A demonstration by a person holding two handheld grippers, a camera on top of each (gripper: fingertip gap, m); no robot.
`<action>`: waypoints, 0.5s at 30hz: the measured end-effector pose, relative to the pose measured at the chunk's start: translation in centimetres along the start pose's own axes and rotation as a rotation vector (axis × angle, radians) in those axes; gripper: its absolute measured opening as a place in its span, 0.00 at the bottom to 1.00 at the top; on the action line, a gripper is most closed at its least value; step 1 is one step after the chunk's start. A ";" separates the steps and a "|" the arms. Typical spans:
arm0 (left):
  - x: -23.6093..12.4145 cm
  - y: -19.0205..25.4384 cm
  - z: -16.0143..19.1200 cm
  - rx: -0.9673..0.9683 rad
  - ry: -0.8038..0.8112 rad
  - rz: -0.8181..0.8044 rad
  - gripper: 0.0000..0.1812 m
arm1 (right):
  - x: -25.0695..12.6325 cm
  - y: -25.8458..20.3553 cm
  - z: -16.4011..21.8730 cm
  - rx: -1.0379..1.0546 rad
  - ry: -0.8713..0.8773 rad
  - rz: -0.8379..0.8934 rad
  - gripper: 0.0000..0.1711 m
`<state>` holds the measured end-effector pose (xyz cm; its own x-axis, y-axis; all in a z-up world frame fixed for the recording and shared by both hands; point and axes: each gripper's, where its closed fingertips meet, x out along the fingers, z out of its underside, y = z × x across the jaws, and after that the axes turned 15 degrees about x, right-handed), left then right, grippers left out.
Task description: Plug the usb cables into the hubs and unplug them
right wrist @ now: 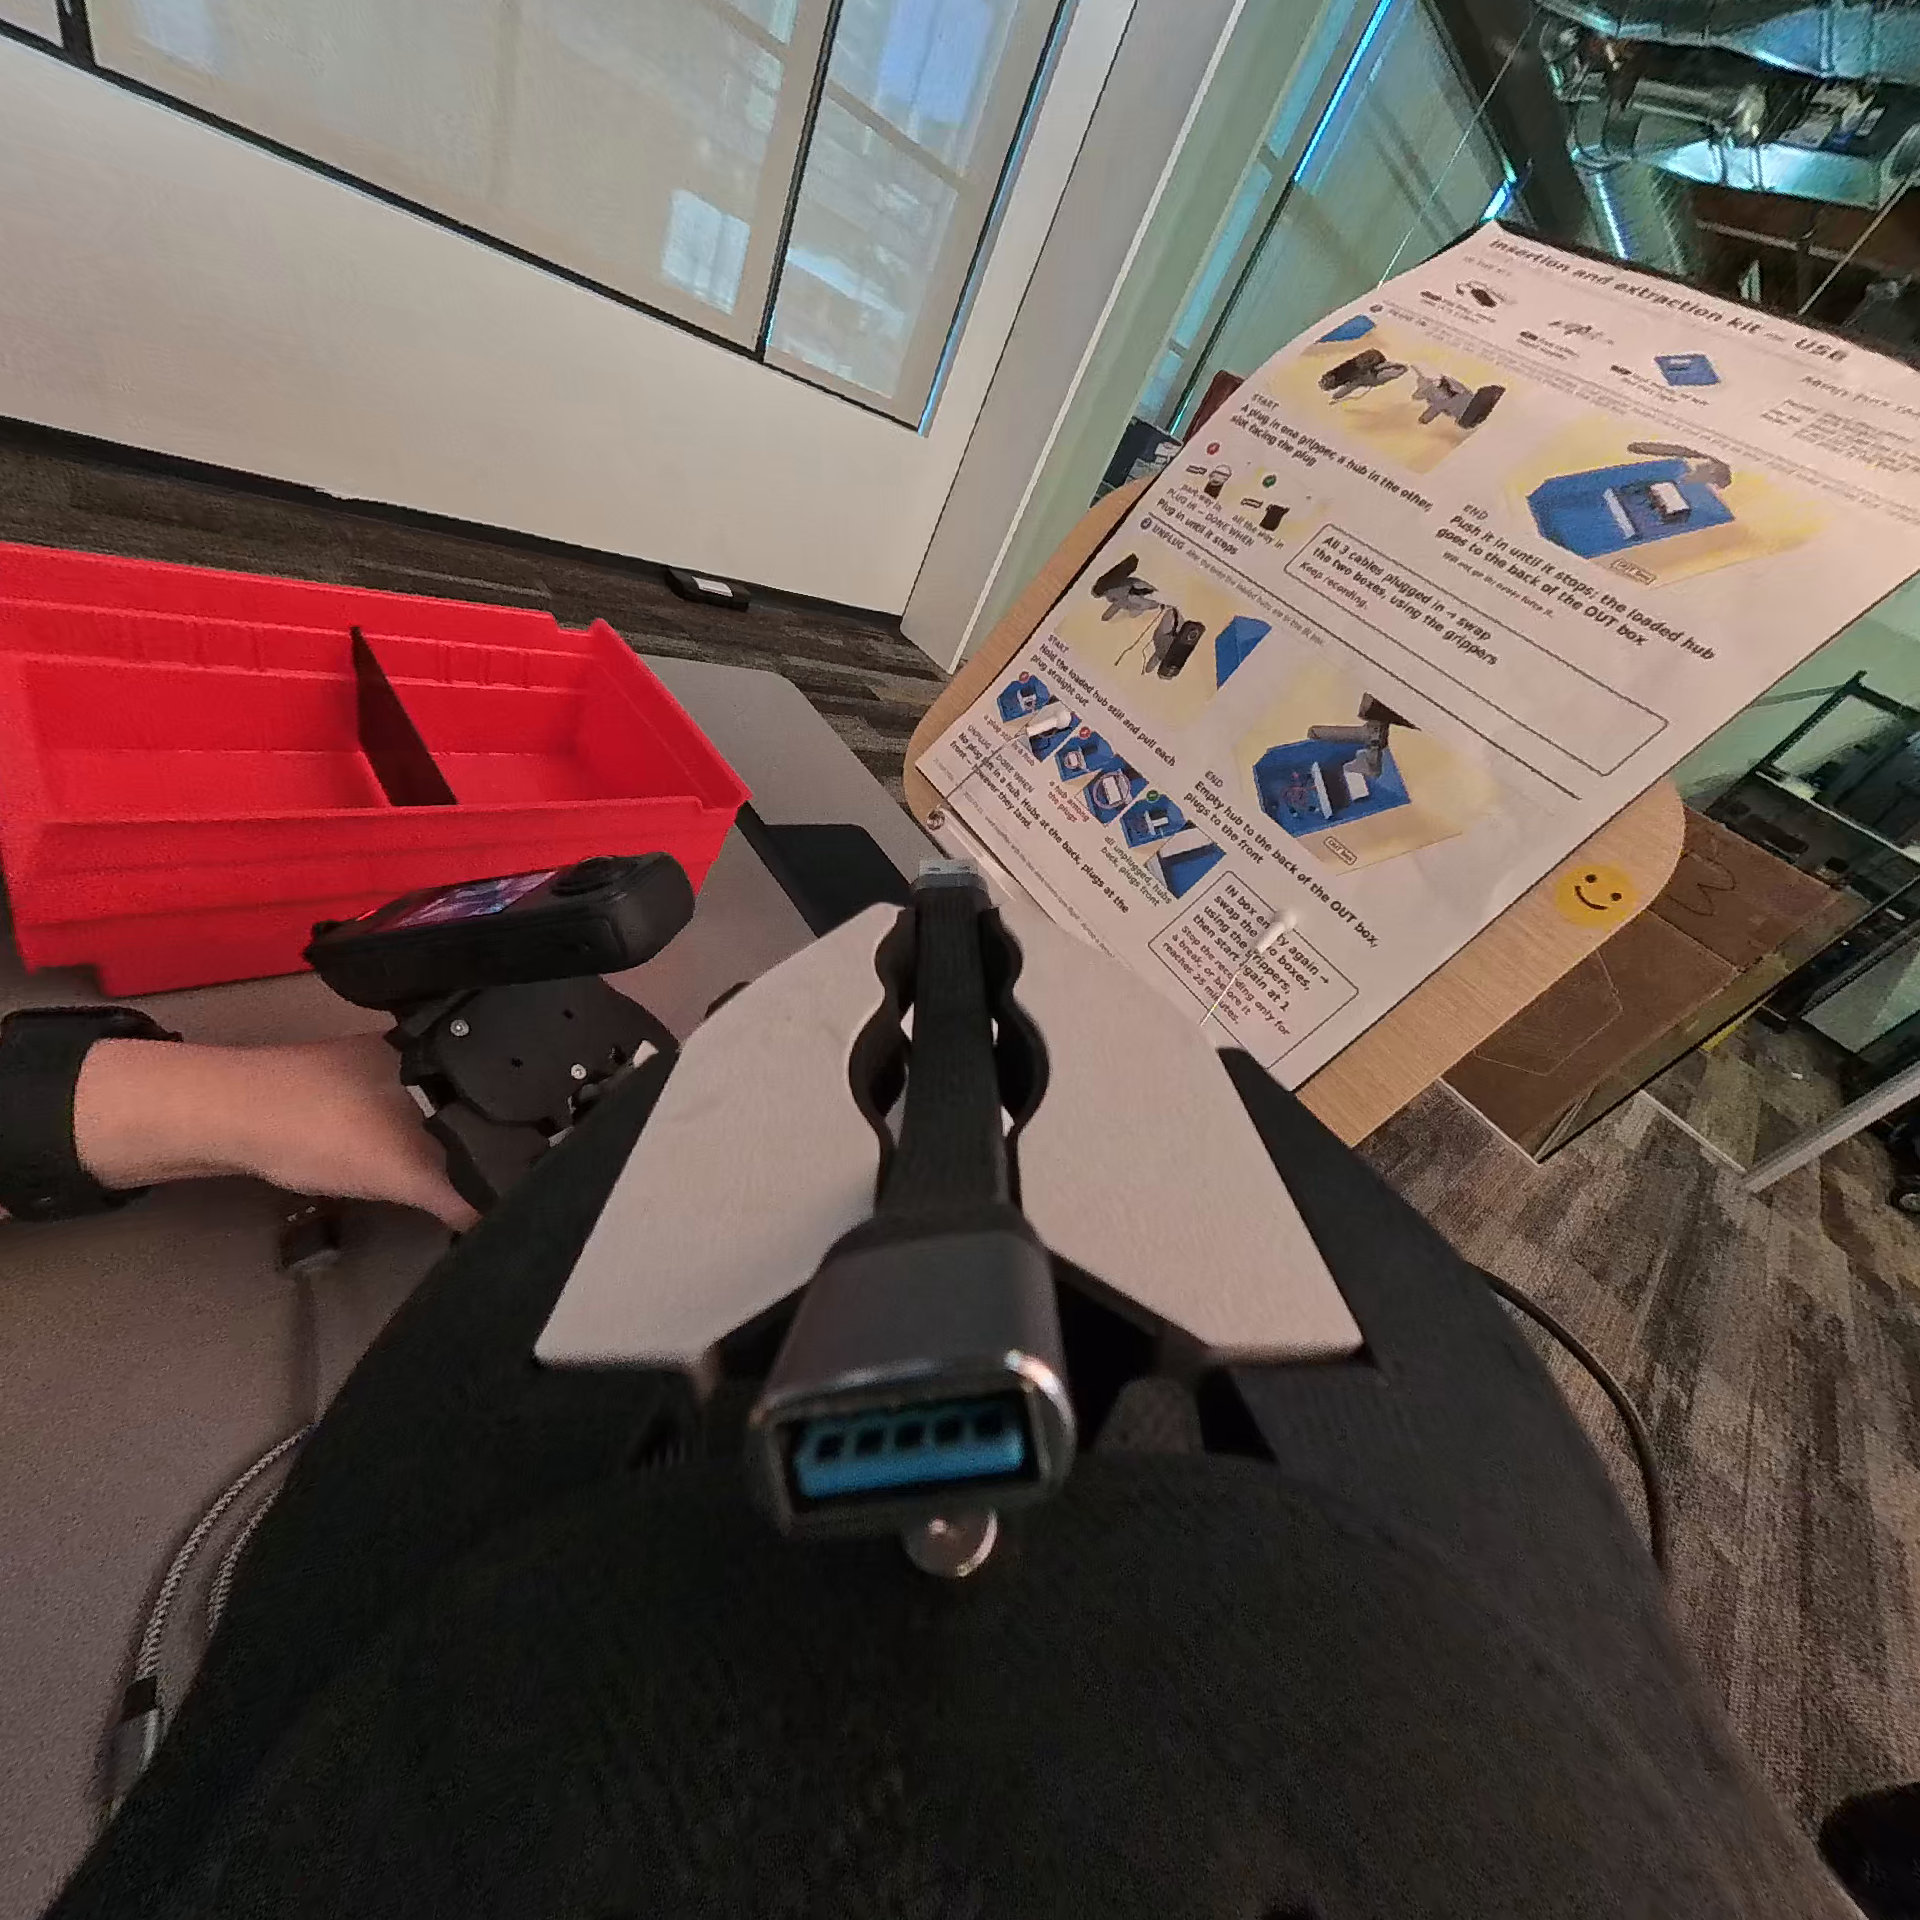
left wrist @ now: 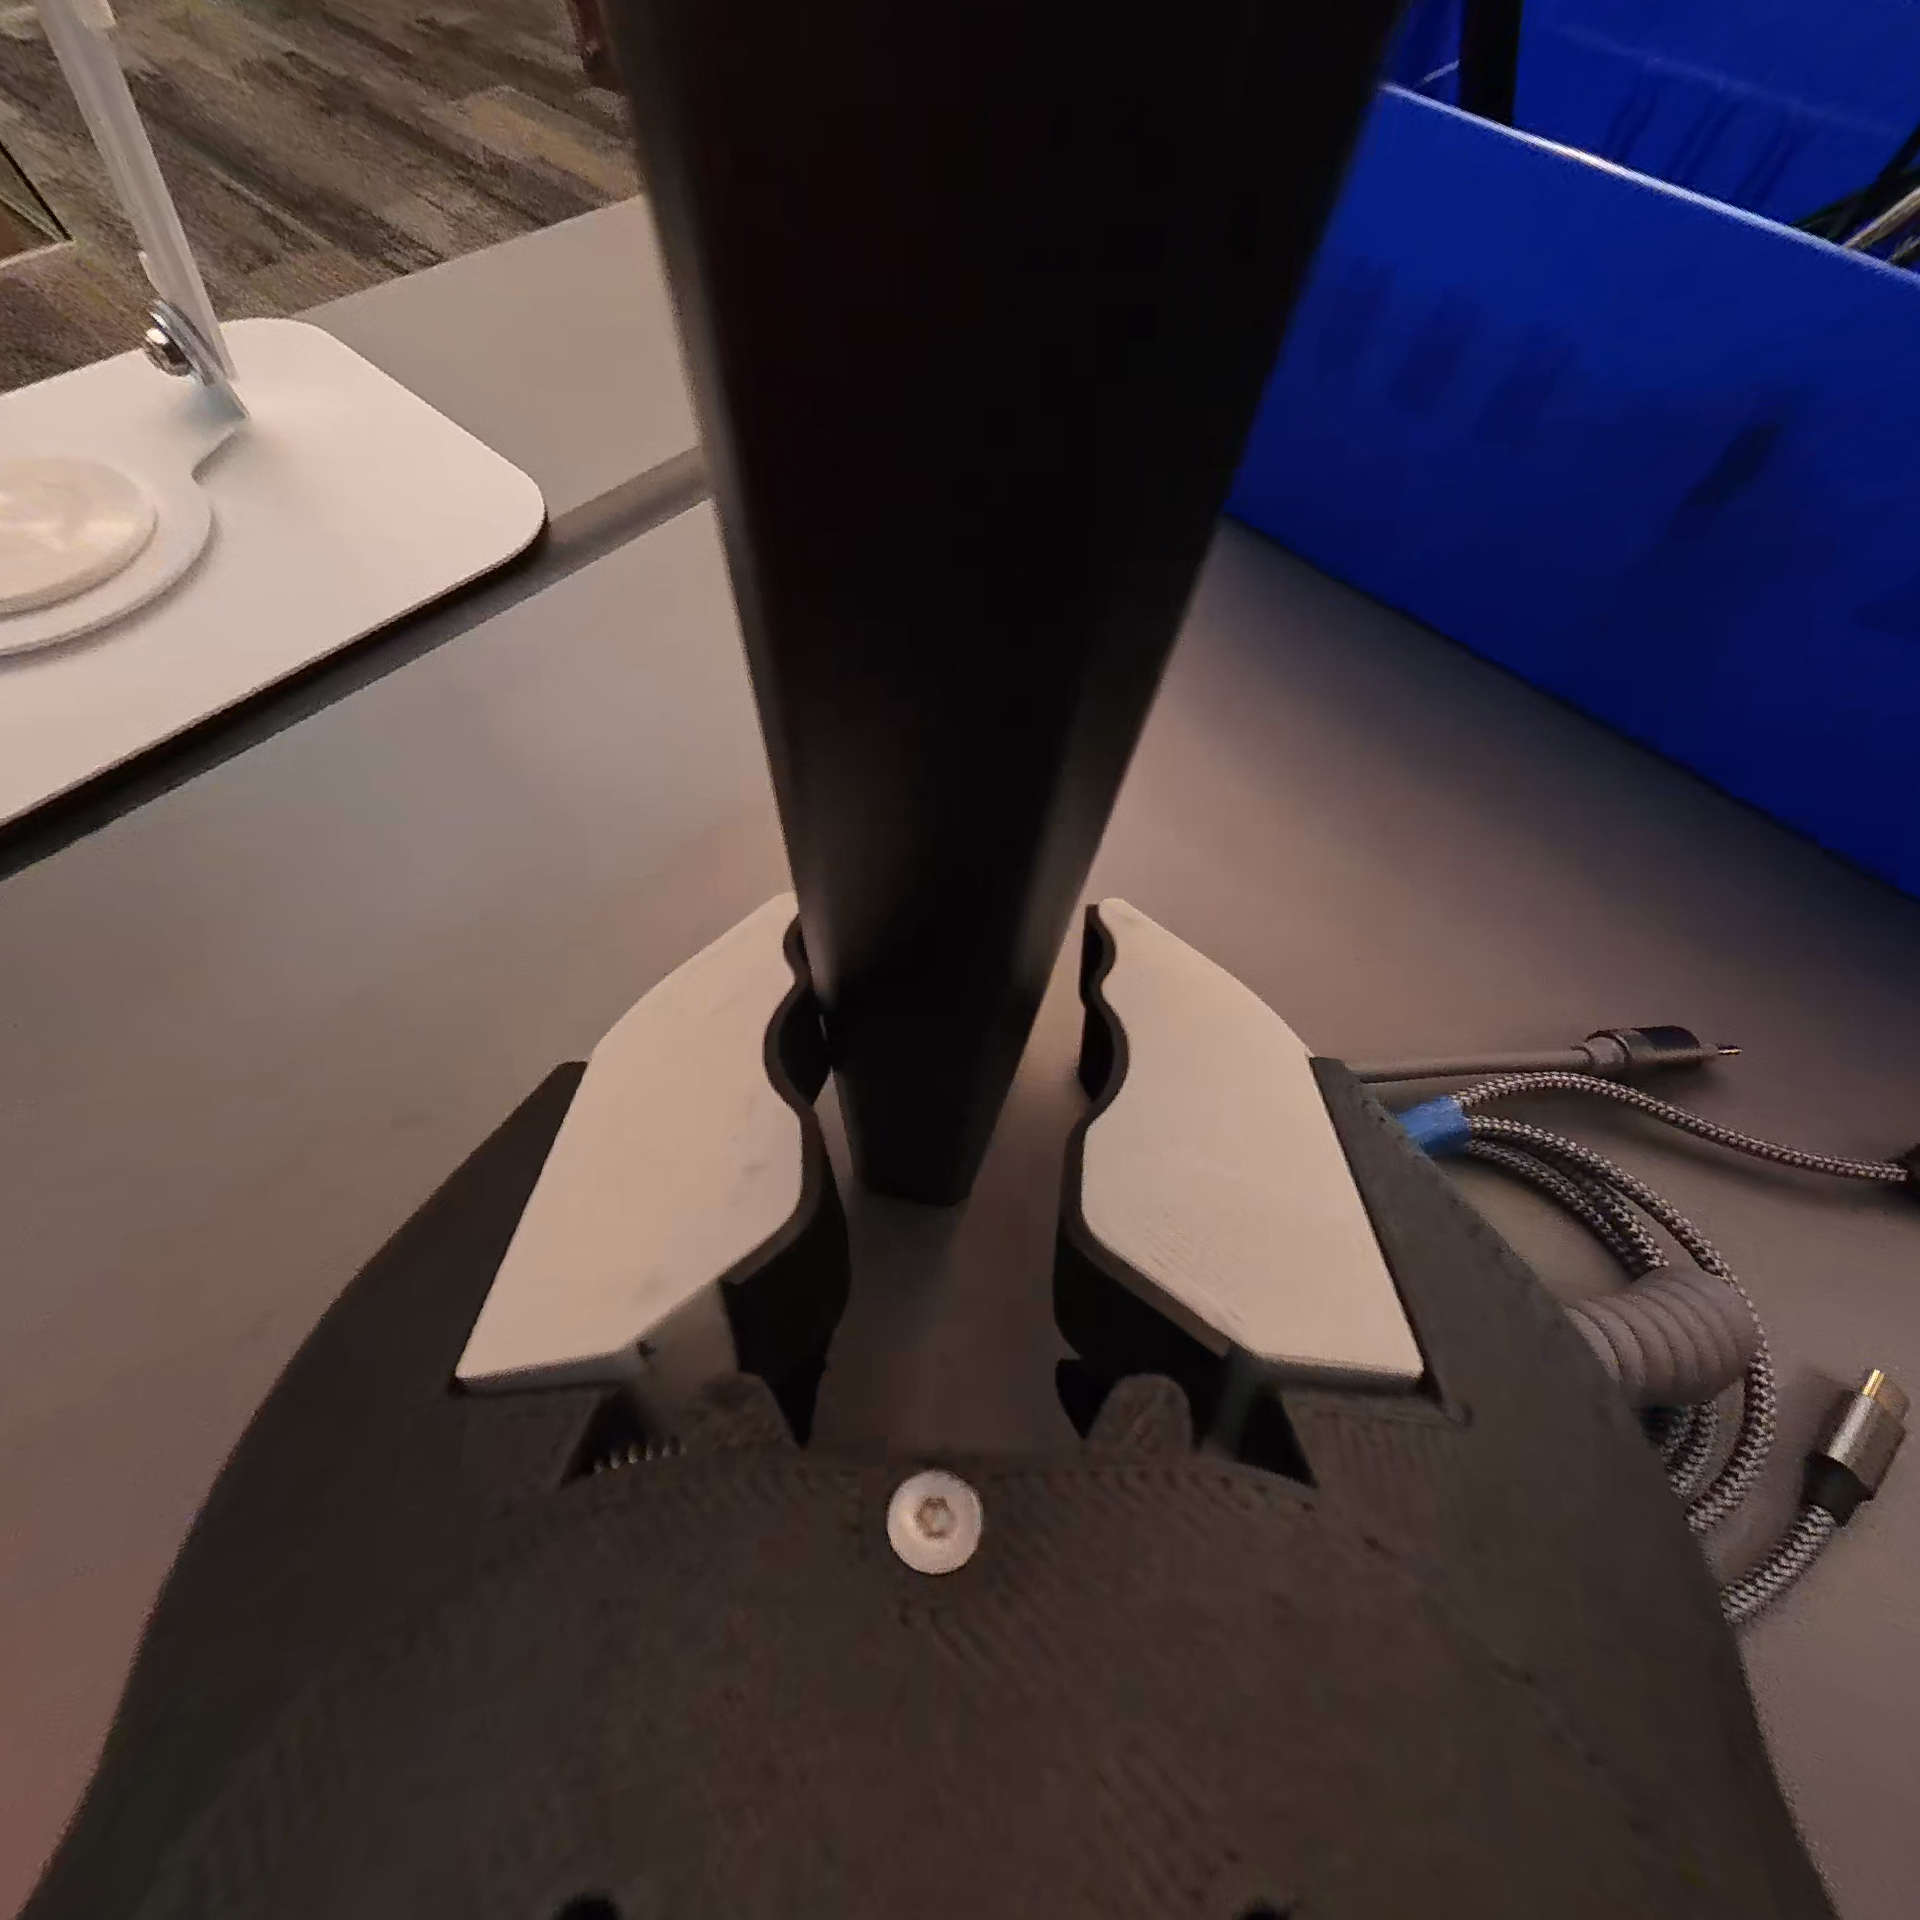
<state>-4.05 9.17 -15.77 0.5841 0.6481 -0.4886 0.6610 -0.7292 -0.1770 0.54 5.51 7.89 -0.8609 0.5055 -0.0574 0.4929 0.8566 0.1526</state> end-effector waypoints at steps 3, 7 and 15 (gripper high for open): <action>0.5 0.3 0.5 0.008 -0.043 0.018 0.27 | 0.1 0.1 0.2 0.000 -0.007 0.002 0.08; 0.8 0.4 0.9 0.009 -0.080 0.030 0.27 | 0.2 0.1 0.3 -0.003 -0.012 0.004 0.08; 0.8 0.2 1.0 -0.011 -0.083 0.025 0.23 | 0.4 0.1 0.6 -0.009 -0.024 0.007 0.08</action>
<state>-3.91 9.39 -17.06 0.5599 0.6091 -0.5617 0.6521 -0.7422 -0.1548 0.30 5.88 7.28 -0.8541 0.5141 -0.0794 0.4978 0.8521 0.1616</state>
